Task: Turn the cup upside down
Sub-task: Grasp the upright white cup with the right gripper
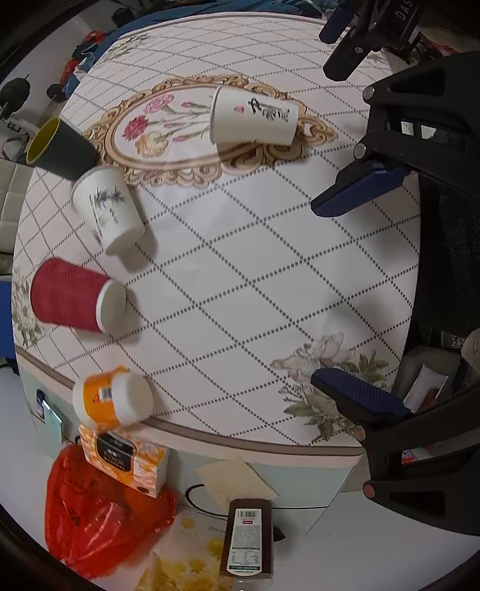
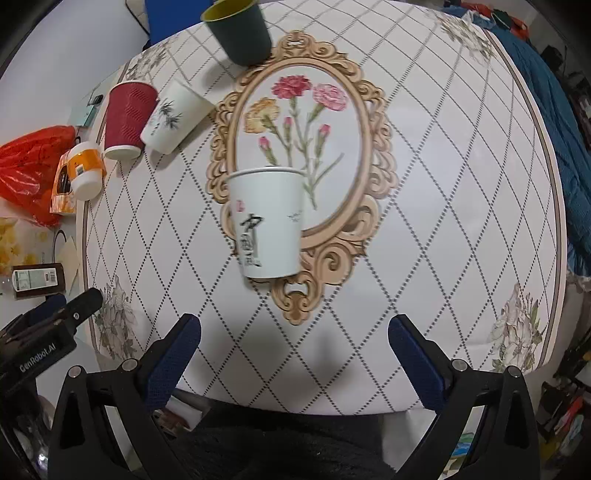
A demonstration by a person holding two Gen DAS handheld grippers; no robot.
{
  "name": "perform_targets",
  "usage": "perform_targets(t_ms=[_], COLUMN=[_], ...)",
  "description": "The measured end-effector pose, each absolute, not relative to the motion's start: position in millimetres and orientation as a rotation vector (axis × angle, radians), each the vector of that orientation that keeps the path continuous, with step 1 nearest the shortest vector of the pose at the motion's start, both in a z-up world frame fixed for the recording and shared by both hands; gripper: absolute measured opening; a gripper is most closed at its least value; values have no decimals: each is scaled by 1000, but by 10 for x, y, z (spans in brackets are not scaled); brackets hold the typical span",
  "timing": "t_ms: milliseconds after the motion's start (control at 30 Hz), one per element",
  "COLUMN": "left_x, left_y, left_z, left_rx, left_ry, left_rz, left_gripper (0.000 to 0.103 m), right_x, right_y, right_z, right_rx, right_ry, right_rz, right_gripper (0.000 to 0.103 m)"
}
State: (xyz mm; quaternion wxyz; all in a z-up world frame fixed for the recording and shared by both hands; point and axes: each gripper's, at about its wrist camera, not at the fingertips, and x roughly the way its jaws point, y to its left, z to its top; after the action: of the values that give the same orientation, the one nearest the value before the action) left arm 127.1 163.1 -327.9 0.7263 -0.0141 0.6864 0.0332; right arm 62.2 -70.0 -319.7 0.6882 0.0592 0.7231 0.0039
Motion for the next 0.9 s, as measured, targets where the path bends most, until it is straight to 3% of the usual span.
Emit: perform_targets(t_ms=[100, 200, 400, 600, 733, 900], left_x=[1218, 1209, 1212, 1215, 1207, 1239], left_y=[1739, 1798, 1875, 1847, 1819, 1764], left_z=[-3323, -3415, -3603, -3797, -3911, -3991], left_rx=[-78, -93, -148, -121, -170, -199], left_ry=[1527, 1538, 1540, 1542, 1558, 1558], left_rz=[89, 103, 121, 160, 173, 194], left_gripper=[84, 97, 97, 97, 97, 97], right_x=[631, 654, 794, 908, 679, 219], right_y=[-556, -415, -187, 198, 462, 428], right_z=[-3243, -3285, -3260, -3074, -3179, -3465], right_rx=[122, 91, -118, -808, -1435, -2007], right_ry=[1638, 1660, 1668, 1478, 1194, 858], right_rz=[31, 66, 161, 398, 650, 995], right_gripper=[103, 103, 103, 103, 103, 100])
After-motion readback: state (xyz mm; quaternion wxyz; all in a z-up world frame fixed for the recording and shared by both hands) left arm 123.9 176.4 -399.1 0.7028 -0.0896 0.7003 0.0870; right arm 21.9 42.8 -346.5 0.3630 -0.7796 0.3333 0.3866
